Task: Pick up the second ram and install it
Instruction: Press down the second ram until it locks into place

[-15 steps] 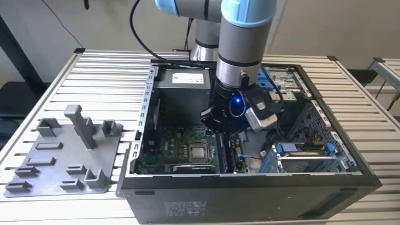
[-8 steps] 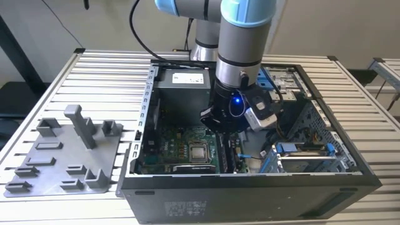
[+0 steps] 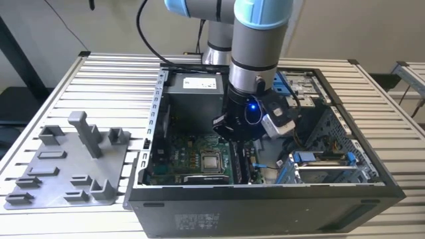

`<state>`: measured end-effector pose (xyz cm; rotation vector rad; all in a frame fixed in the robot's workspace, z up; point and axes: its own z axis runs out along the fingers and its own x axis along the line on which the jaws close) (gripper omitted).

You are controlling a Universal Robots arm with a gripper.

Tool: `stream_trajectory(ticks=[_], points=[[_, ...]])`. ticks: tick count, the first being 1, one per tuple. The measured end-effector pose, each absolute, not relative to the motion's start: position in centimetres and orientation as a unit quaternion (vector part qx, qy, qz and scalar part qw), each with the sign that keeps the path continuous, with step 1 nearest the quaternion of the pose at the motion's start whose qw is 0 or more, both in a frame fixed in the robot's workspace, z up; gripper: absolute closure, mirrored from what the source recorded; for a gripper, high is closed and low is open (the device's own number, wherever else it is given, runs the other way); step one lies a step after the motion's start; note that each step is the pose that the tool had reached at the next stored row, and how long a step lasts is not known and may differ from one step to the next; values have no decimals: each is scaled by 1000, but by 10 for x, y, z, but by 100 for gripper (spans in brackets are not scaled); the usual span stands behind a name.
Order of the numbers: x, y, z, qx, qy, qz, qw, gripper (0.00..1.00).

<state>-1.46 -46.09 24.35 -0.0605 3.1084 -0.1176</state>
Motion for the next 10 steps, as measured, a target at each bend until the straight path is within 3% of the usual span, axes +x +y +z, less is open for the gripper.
stream_trajectory(ticks=[10], points=[[-15, -461, 241, -110, 993, -36, 19, 89]])
